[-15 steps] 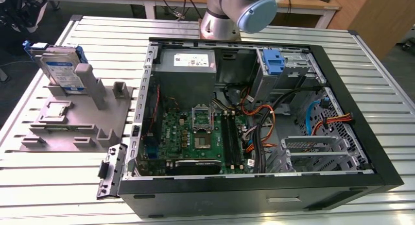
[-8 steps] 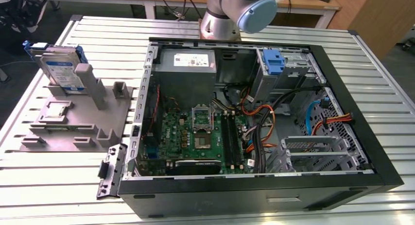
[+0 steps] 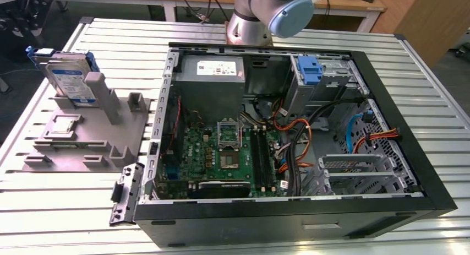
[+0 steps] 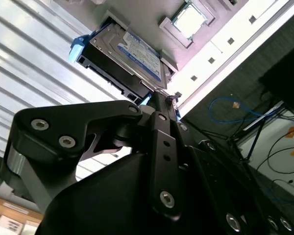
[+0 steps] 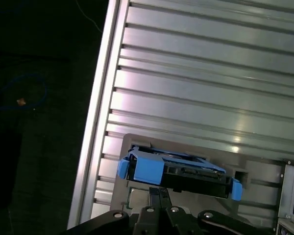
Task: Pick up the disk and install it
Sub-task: 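Pick up the disk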
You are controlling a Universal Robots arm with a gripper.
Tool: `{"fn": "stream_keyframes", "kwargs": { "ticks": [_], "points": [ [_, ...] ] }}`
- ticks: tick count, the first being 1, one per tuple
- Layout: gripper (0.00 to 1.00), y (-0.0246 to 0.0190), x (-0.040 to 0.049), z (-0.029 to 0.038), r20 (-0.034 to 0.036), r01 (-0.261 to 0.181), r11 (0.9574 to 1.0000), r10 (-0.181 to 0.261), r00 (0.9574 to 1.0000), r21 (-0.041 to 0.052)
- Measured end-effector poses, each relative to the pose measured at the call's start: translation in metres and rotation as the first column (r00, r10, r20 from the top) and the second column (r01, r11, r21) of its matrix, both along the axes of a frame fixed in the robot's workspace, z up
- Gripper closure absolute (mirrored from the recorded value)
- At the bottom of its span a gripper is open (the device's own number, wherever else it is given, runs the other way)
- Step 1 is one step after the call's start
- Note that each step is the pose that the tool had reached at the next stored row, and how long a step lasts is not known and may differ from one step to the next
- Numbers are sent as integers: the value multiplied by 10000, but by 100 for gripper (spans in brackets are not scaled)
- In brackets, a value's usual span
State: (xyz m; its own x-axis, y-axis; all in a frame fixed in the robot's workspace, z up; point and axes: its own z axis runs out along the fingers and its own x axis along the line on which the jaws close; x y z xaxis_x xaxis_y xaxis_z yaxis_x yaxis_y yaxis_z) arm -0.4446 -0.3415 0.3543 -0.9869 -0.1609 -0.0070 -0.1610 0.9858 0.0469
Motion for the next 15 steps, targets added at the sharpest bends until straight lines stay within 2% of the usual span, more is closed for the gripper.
{"fn": "stream_keyframes", "kwargs": {
  "ticks": [4,7,11,15],
  "points": [
    [90,0,0,0,0,-586,9983,586,9983,0],
    [90,0,0,-1,0,-1036,9946,1036,9946,0],
    [90,0,0,-1,-1,-1590,9873,1590,9873,0],
    [90,0,0,-1,0,-2126,9771,2126,9771,0]
  ]
}}
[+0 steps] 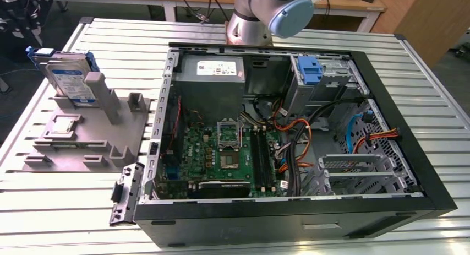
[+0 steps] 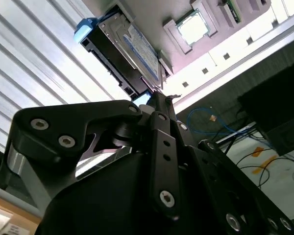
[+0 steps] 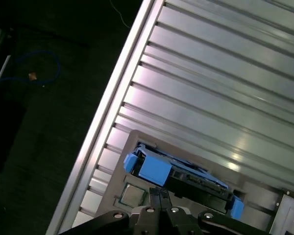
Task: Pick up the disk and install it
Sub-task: 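Pick up the disk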
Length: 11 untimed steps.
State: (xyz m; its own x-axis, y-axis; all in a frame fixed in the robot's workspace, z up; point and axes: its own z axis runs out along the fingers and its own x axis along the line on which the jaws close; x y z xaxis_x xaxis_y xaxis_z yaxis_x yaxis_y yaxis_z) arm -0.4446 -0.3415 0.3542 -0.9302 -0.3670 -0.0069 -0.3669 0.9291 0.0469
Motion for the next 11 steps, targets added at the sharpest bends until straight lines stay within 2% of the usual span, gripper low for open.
{"fn": "stream_keyframes", "kwargs": {
  "ticks": [5,11],
  "points": [
    [90,0,0,0,0,-552,9985,552,9985,0],
    [90,0,0,0,0,-1074,9942,1074,9942,0]
  ]
}}
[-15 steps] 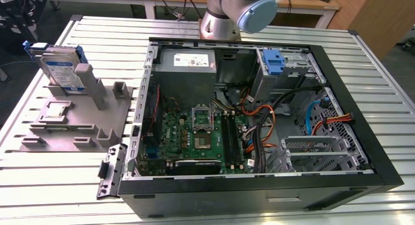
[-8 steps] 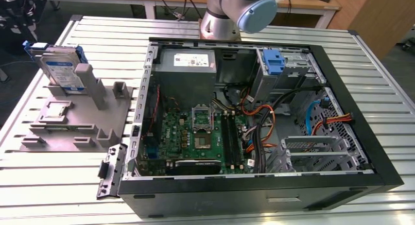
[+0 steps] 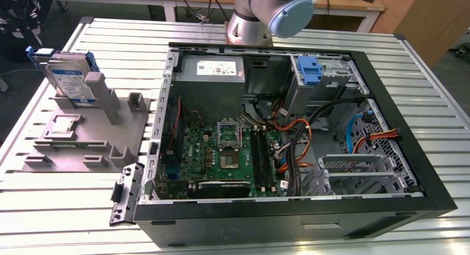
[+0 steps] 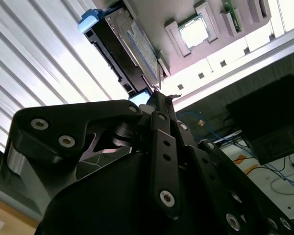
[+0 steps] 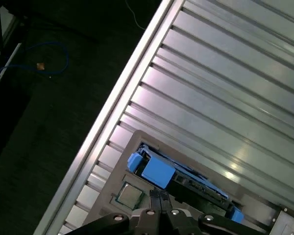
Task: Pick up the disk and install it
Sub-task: 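Pick up the disk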
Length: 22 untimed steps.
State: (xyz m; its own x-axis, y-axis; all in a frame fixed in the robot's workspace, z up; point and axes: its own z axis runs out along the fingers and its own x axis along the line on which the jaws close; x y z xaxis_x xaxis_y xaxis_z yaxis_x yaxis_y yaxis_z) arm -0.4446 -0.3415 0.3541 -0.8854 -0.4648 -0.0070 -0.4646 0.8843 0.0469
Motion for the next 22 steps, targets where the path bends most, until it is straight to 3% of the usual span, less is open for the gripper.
{"fn": "stream_keyframes", "kwargs": {
  "ticks": [6,11,14,20,22],
  "points": [
    [90,0,0,0,0,-490,9988,490,9988,0],
    [90,0,0,-1,1,-989,9951,989,9951,0],
    [90,0,0,-3,7,-1423,9898,1423,9898,-1],
    [90,1,0,-8,31,-2339,9722,2339,9722,-7],
    [90,4,0,-9,40,-2382,9712,2382,9712,-11]
  ]
}}
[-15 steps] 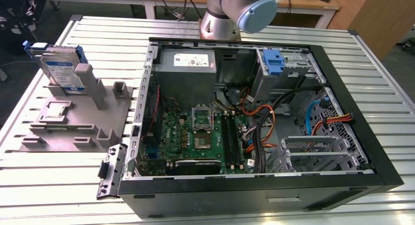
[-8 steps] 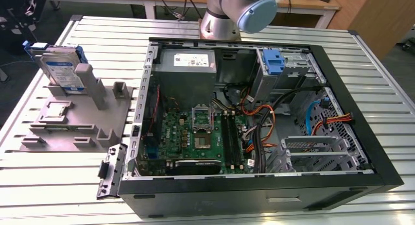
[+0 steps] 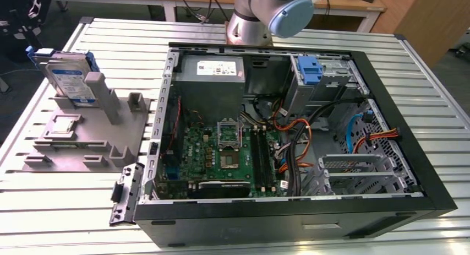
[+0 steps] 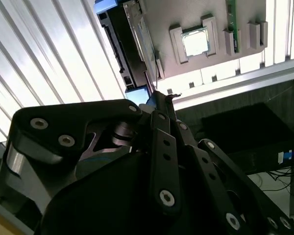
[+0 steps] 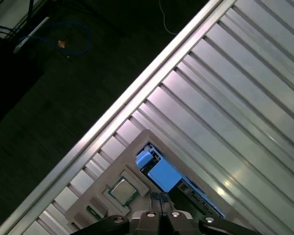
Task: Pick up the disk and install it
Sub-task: 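Pick up the disk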
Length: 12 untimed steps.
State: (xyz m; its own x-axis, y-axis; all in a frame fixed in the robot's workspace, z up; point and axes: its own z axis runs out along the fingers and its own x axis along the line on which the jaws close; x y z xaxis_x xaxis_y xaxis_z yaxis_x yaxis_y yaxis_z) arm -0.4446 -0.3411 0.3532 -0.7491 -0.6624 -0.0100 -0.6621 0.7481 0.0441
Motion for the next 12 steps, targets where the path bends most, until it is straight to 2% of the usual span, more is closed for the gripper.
{"fn": "stream_keyframes", "kwargs": {
  "ticks": [3,7,12],
  "points": [
    [90,8,2,0,0,0,10000,0,10000,-10],
    [90,41,6,0,0,1,10000,-1,10000,-11],
    [90,45,7,0,-1,-1,10000,1,10000,-12]
  ]
}}
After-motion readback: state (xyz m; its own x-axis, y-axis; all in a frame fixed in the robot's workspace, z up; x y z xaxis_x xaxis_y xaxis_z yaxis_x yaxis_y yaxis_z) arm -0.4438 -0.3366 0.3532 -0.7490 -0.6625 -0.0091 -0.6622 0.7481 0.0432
